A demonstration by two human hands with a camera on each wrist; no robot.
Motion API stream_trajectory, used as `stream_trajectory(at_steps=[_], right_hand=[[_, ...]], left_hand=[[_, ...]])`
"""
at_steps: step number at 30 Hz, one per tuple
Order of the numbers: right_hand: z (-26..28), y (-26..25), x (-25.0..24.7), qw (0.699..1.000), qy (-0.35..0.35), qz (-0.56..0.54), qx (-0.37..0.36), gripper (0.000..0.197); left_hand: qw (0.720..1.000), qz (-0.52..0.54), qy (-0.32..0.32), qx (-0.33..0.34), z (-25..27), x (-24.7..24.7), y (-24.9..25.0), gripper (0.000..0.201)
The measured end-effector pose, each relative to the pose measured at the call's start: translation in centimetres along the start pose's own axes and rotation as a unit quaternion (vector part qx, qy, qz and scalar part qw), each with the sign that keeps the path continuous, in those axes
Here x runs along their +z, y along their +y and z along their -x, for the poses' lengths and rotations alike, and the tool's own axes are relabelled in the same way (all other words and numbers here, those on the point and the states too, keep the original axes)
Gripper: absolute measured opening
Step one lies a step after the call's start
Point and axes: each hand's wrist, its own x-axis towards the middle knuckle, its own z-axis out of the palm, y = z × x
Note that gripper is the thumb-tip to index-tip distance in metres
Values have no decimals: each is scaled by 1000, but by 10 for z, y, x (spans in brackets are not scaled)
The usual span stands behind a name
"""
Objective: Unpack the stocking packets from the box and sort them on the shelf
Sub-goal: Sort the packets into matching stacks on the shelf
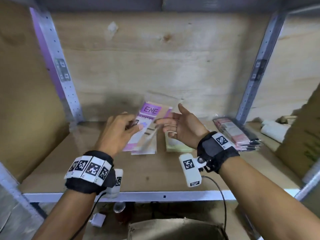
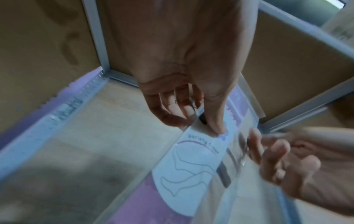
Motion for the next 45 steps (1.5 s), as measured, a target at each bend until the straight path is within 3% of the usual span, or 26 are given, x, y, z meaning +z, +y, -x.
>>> stream_trajectory(at_steps=[2, 4, 5, 9, 12, 14, 19, 22, 26, 32, 38, 41, 45], right_hand=[[12, 0, -16, 1000, 20, 2, -8, 46], [22, 10, -31, 996, 47, 73, -15, 30], [27, 16, -38, 989, 57, 133, -20, 27], [47, 39, -62, 954, 49, 296, -21, 29], [52, 44, -79, 956, 58, 286, -31, 39], [52, 44, -90, 963, 49, 261, -40, 35], [55, 40, -112, 962, -25, 272, 6, 33], [55, 40, -126, 956, -13, 292, 19, 33], [56, 38, -142, 952, 64, 298, -13, 27], [56, 35, -146, 958, 137, 247, -47, 34], [52, 35, -140, 961, 170, 210, -63, 36], [53, 35, -140, 962, 170, 202, -67, 34], [56, 36, -138, 963, 162, 205, -69, 28]], left_hand=[[996, 90, -17, 8, -4, 6, 22, 25], [978, 201, -48, -16, -8, 15, 37, 15], [968, 244, -51, -33, -10, 20, 42, 8], [917, 373, -47, -136, -15, 44, 50, 21], [890, 410, -76, -185, -13, 63, 47, 20], [875, 428, -80, -212, -15, 74, 42, 23], [829, 481, -27, -285, -29, 81, 14, 27], [840, 458, -4, -292, -34, 79, -9, 25], [886, 383, -8, -262, -33, 88, -24, 27], [894, 328, -24, -306, -27, 104, -21, 40], [872, 369, -38, -318, -28, 107, -8, 44], [856, 416, -40, -304, -27, 108, -4, 36], [815, 488, -29, -312, -27, 110, -2, 54]])
